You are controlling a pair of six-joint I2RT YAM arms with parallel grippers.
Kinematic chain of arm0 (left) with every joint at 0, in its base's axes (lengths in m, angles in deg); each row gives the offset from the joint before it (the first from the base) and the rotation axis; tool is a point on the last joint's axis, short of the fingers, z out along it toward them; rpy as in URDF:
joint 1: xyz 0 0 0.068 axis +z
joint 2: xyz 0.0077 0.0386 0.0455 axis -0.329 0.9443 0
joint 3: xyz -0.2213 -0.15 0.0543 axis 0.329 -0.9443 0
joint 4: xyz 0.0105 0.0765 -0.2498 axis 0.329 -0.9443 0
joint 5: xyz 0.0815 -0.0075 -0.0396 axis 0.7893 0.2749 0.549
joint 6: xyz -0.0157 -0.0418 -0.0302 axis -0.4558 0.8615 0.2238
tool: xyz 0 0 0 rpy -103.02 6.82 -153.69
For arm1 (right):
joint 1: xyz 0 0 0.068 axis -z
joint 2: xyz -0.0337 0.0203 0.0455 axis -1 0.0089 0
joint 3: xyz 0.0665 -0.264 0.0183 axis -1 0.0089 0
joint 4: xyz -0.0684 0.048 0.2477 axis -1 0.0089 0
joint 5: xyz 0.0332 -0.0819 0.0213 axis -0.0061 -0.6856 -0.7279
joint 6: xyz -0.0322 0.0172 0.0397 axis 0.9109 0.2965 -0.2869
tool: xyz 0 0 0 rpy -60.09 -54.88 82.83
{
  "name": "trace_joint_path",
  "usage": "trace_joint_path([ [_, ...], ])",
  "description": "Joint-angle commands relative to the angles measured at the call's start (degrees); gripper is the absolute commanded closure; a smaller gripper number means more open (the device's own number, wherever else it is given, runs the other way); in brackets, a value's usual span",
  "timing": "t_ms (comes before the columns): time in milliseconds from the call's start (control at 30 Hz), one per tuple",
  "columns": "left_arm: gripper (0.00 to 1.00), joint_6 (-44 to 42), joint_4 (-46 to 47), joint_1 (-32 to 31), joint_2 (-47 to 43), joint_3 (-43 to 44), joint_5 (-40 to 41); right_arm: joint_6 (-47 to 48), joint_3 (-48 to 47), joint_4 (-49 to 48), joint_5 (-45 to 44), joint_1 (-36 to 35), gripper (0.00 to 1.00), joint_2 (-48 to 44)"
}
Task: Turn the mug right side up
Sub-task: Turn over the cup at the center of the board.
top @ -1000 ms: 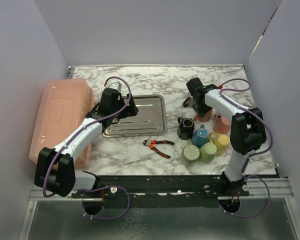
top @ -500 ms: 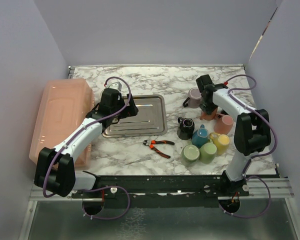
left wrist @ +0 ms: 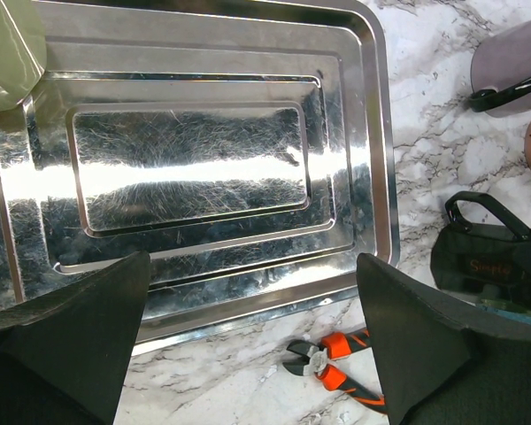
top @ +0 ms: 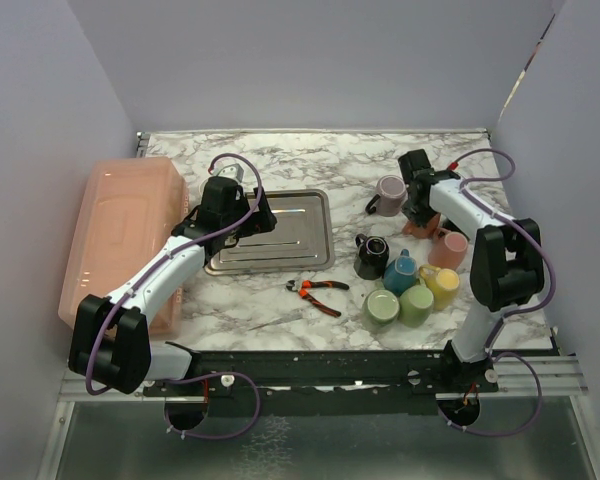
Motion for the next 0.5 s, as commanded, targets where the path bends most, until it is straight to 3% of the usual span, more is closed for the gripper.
trace_joint_path([
  [0,0.01,0.1,-0.4,-0.3,-0.9,-0.3,2.3,2.3,1.4,-0.8,-2.5,0.3,1.00,-3.1],
  [267,0.01,0.0,-0.9,-0.3,-1.4,0.1,2.4,8.2,1.7,-2.6,-5.2,0.3,1.00,-13.3],
  [467,0.01,-0.6,-0.6,-0.2,-1.6,1.6,0.0,12.7,5.5,-9.8,1.3,0.3,1.00,-23.6],
])
